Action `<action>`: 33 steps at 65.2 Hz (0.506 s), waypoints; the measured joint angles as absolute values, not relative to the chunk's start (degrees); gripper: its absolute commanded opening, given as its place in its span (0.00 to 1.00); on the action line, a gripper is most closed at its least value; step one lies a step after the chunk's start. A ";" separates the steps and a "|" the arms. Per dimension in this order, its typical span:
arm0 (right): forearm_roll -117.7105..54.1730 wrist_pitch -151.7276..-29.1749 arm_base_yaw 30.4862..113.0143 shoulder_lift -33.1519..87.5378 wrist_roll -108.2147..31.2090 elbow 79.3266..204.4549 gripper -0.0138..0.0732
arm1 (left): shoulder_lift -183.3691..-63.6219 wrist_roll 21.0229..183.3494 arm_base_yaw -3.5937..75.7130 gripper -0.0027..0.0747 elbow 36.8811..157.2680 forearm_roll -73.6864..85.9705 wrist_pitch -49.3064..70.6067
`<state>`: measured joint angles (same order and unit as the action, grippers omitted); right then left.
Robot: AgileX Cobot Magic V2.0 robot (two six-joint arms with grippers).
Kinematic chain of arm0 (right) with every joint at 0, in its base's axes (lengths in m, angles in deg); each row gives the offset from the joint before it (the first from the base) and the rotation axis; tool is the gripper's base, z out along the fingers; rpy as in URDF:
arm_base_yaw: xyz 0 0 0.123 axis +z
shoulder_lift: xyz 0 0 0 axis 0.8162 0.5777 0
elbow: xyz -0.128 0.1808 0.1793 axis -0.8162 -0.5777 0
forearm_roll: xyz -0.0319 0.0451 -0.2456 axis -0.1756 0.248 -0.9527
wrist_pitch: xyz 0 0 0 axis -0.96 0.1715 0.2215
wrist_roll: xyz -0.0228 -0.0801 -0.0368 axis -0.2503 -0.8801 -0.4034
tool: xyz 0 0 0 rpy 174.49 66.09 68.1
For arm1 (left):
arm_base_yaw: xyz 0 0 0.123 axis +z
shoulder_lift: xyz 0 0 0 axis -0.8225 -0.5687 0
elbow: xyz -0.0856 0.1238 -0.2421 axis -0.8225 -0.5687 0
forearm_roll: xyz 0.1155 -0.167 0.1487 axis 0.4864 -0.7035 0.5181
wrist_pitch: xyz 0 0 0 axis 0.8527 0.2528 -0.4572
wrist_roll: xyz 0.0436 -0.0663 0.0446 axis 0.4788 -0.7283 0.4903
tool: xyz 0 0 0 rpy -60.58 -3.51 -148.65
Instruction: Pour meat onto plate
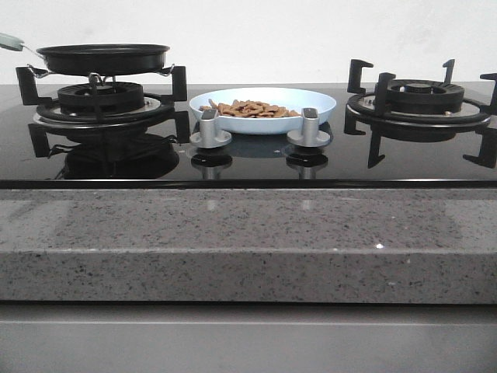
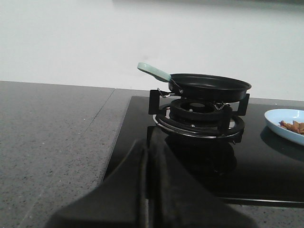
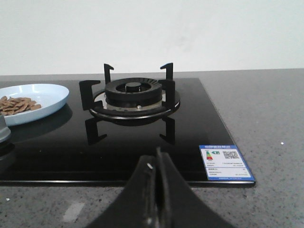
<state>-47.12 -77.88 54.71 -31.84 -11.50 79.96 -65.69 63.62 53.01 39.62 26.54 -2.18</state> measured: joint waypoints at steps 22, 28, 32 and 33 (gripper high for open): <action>-47.33 -77.47 54.71 -31.84 -11.50 79.96 0.08 | -65.69 63.62 53.01 0.01 39.62 26.54 -2.18; -47.33 -77.47 54.71 -31.84 -11.50 79.96 0.08 | -65.69 63.62 53.01 0.01 39.62 26.54 -2.18; -47.33 -77.47 54.71 -31.84 -11.50 79.96 0.08 | -65.69 63.62 53.01 0.01 39.62 26.54 -2.18; -47.33 -77.47 54.71 -31.84 -11.50 79.96 0.08 | -65.69 63.62 53.01 0.01 39.62 26.54 -2.18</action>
